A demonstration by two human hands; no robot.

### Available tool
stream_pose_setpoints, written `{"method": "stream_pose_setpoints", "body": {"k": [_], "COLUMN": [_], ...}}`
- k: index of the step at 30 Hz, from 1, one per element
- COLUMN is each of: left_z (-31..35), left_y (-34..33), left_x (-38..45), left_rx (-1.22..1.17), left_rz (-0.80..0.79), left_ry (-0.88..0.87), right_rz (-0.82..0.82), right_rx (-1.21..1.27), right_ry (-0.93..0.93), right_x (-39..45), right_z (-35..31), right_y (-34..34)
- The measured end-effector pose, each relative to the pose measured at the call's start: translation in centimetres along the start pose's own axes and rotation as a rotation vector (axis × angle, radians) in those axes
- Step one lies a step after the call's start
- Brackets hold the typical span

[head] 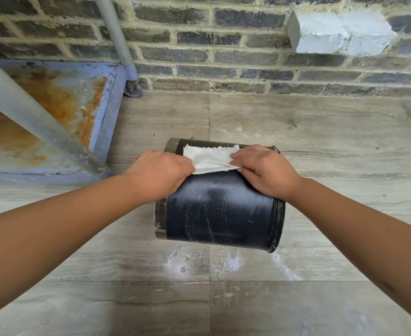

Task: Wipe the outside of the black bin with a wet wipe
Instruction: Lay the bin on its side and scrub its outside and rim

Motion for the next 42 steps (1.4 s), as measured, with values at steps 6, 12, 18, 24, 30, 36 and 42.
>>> {"method": "stream_pose_setpoints", "body": {"k": [6, 12, 18, 24, 30, 36, 42], "left_z": [1.1, 3.3, 4.1, 6.2, 8.7, 8.9, 7.7], "left_y": [-0.4, -1.0, -3.4, -5.5, -8.5, -11.8, -11.4], "left_x": [-2.4, -4.8, -7.0, -8.7, -10.2, -10.6, -9.3], "left_rx": [0.038, 0.063, 0.006, 0.058, 0.226, 0.398, -0.506], "left_rz": [0.035, 0.057, -0.025, -0.114, -0.244, -0.484, -0.495], "left_ry": [-0.132, -0.267, -0.304, -0.427, -0.491, -0.428, 0.094], "right_rz": [0.007, -0.017, -0.05, -0.091, -0.145, -0.306, -0.515], "right_rx": [-0.03, -0.033, -0.049, -0.131, -0.271, -0.49, 0.218], "right_ry": [0.13, 0.193, 0.276, 0.413, 0.586, 0.591, 0.158], "right_x": [-1.3, -3.5, -5.1, -7.2, -9.9, -11.3, -11.9], "right_z": [-1.9, -3.7, -5.2, -7.1, -10.0, -10.8, -10.3], "right_y": [-0.1, -1.2, -2.2, -3.7, -6.4, -9.9, -9.7]}}
Point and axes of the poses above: each hand's wrist, its own x-axis towards the middle knuckle, its own y-axis out of the back of the hand, z = x × y, the point moved 7 cm from there along x, towards the middle knuckle, and after that the axes turned 8 degrees about -x, right-handed, at the moved point
